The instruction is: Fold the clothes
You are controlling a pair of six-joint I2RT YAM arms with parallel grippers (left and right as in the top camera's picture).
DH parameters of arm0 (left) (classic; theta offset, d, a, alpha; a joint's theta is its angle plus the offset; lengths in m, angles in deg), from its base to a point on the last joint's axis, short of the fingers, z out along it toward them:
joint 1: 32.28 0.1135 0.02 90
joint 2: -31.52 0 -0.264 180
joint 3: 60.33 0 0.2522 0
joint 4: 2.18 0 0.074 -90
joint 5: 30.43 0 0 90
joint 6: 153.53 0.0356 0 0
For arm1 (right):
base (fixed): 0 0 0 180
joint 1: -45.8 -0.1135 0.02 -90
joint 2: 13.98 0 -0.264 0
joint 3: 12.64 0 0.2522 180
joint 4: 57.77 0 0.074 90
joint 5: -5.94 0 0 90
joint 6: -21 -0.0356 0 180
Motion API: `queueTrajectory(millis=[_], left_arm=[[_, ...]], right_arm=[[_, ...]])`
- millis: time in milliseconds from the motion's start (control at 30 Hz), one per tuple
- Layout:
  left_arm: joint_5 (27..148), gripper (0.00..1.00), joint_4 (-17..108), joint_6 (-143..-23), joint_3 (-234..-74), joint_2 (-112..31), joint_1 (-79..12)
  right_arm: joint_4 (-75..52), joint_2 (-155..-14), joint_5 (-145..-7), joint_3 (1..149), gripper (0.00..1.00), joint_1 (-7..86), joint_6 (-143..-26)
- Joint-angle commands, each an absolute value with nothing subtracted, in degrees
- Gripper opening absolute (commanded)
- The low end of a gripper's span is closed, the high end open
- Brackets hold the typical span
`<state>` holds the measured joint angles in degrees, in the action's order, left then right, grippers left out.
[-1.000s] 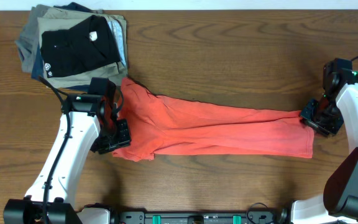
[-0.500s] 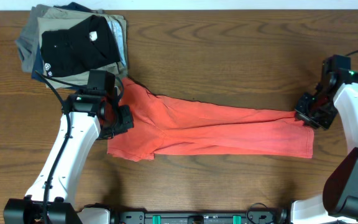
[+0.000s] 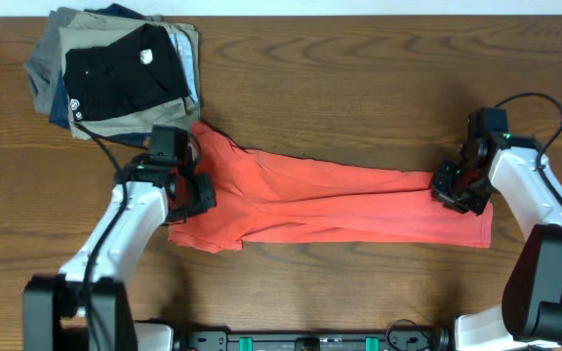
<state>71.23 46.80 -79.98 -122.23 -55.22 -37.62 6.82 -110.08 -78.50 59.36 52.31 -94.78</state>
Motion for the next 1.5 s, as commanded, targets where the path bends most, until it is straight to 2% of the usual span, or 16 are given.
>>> queueTrajectory(millis=[0, 133, 233, 367, 667, 1000, 1033, 1067, 1100, 1133, 1167, 1200, 1233, 1267, 1467], left_arm=[[71.10, 0.06, 45.95, -79.65, -121.29, -58.90, -37.49], [70.29, 0.06, 45.92, -79.81, -121.29, -63.81, -37.47], [66.40, 0.06, 47.67, -84.00, -121.29, -66.24, -37.31], [57.83, 0.06, 52.37, -89.73, -121.29, -66.63, -37.05], [54.99, 0.06, 62.34, -94.10, -121.29, -59.51, -34.17], [54.99, 0.06, 63.78, -91.00, -121.29, -45.45, -34.06], [54.99, 0.07, 63.78, -90.36, -121.29, -44.51, -34.06], [54.99, 0.13, 63.80, -90.08, -121.29, -43.88, -34.06], [54.99, 0.17, 63.87, -89.84, -121.29, -43.36, -34.06], [54.99, 0.25, 63.89, -89.71, -121.29, -43.20, -34.06], [55.01, 0.34, 64.02, -89.71, -121.29, -43.20, -34.06], [55.01, 0.41, 64.17, -89.71, -121.29, -43.31, -34.06], [55.01, 0.47, 64.42, -89.71, -121.27, -43.40, -34.06], [54.99, 0.51, 64.68, -89.71, -121.25, -43.40, -34.06], [55.01, 0.62, 64.87, -89.75, -121.19, -43.40, -34.06]], right_arm=[[4.73, -109.14, -77.80, 56.48, 0.21, 51.78, -96.90], [1.27, -109.14, -78.52, 52.46, 0.19, 51.80, -99.33], [0.57, -109.14, -81.01, 50.44, 0.14, 52.07, -101.86], [1.93, -109.14, -83.04, 50.14, 0.02, 53.31, -102.26], [1.99, -109.14, -82.98, 50.27, 0.01, 58.32, -101.03], [9.40, -109.11, -83.00, 57.77, 0.01, 60.41, -96.71], [10.78, -109.11, -83.04, 59.52, 0.02, 60.68, -95.70], [11.76, -109.11, -83.04, 60.98, 0.03, 61.00, -94.91], [12.90, -109.11, -83.22, 62.86, 0.07, 61.66, -94.06], [13.53, -109.11, -83.22, 64.24, 0.16, 62.32, -93.45], [13.62, -109.11, -83.24, 65.55, 0.30, 63.28, -92.62], [13.36, -109.11, -83.26, 66.31, 0.59, 64.20, -92.12], [12.62, -109.11, -83.48, 66.84, 0.96, 65.49, -91.70], [11.57, -109.11, -83.70, 66.92, 0.99, 66.95, -91.44], [10.04, -109.27, -82.02, 66.16, 0.99, 76.59, -90.41]])
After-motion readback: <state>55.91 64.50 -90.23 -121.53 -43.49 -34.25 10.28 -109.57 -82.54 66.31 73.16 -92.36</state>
